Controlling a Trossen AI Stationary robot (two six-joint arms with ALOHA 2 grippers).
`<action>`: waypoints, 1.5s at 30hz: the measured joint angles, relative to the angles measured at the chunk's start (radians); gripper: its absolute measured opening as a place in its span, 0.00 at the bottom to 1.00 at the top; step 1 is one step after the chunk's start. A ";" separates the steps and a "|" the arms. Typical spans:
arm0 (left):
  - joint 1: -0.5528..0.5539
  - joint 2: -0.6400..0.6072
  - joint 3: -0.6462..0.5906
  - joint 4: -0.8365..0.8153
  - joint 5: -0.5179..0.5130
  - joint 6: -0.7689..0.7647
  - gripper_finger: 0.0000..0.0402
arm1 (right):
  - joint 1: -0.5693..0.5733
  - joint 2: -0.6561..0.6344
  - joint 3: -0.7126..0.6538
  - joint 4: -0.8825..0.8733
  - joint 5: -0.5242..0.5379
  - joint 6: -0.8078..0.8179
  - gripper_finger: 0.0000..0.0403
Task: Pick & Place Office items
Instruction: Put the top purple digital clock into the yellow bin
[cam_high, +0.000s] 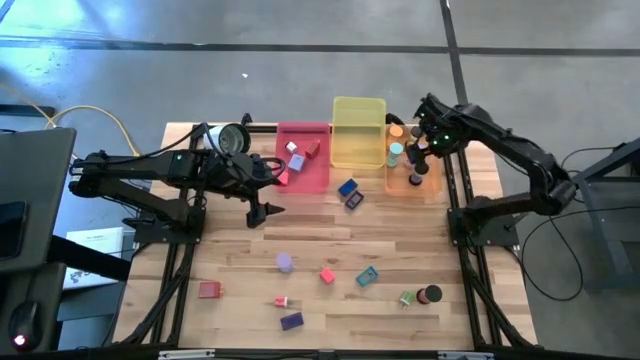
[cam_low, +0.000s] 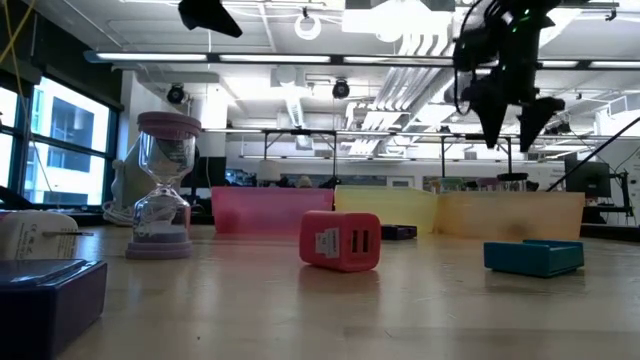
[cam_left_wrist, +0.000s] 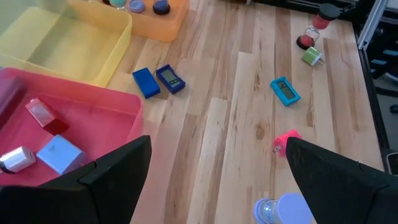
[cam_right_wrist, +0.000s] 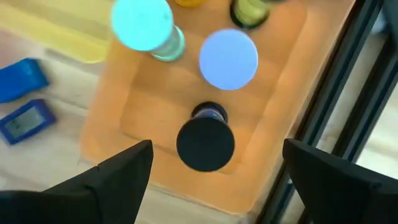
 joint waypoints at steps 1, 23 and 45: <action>0.000 0.000 0.000 0.000 0.000 -0.010 0.90 | 0.005 -0.015 0.009 0.000 -0.003 -0.025 0.86; -0.096 0.000 0.000 0.000 -0.002 -0.095 0.90 | 0.391 -0.114 0.042 0.208 -0.251 -0.270 0.86; -0.201 0.000 0.000 -0.001 -0.001 -0.152 0.90 | 0.700 0.266 0.042 0.554 0.020 -0.662 0.86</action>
